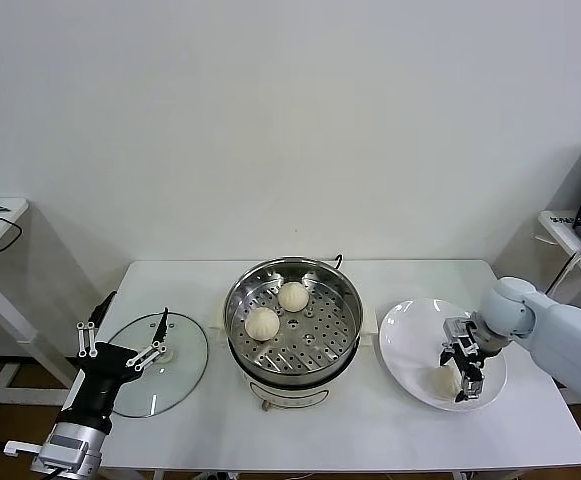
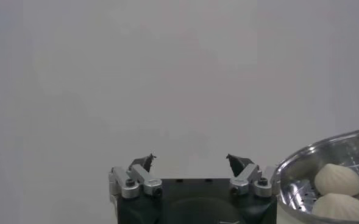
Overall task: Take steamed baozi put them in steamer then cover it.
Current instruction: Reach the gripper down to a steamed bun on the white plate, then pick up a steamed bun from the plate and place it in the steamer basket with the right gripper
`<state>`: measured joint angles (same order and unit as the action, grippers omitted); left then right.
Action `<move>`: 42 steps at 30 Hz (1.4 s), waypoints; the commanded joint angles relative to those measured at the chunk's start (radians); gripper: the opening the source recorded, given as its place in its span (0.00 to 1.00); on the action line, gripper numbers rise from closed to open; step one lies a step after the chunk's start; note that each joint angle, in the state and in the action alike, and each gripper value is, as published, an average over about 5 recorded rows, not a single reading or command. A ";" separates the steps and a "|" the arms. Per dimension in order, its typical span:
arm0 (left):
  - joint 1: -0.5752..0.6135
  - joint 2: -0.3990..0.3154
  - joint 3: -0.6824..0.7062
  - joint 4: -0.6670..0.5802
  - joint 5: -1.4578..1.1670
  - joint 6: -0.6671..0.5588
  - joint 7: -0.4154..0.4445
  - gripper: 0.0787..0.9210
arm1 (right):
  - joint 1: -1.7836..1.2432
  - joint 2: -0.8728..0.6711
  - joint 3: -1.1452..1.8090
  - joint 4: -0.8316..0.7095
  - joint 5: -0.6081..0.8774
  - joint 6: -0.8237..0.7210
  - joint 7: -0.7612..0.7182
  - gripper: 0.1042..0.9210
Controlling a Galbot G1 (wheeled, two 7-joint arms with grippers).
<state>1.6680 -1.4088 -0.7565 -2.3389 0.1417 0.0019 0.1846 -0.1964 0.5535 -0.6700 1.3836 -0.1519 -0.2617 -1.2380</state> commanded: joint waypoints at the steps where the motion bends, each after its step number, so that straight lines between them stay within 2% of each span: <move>1: 0.001 0.000 0.000 -0.001 0.001 -0.001 0.000 0.88 | -0.021 0.004 0.020 -0.007 -0.008 0.002 0.001 0.75; 5: 0.000 -0.001 0.001 -0.002 0.001 -0.001 0.000 0.88 | -0.030 0.002 0.031 -0.005 -0.008 0.003 0.001 0.66; 11: 0.002 -0.001 0.002 -0.007 0.003 0.000 0.000 0.88 | 0.004 -0.027 0.038 0.015 0.024 0.004 -0.006 0.65; 21: 0.009 0.000 0.009 -0.016 0.010 0.003 -0.001 0.88 | 0.507 -0.130 -0.252 0.115 0.222 0.023 -0.071 0.65; 30: 0.018 0.004 0.007 -0.030 0.012 0.007 -0.001 0.88 | 0.947 -0.050 -0.490 0.248 0.240 0.285 -0.093 0.64; 36: 0.029 0.004 0.001 -0.046 0.013 0.010 -0.001 0.88 | 1.028 0.085 -0.564 0.303 0.215 0.506 -0.038 0.64; 42: 0.035 0.004 -0.010 -0.053 0.012 0.009 -0.001 0.88 | 1.033 0.239 -0.607 0.306 0.112 0.632 0.059 0.63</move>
<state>1.6987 -1.4047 -0.7601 -2.3837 0.1541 0.0111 0.1832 0.6468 0.6021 -1.1409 1.6330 0.0283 0.1139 -1.2714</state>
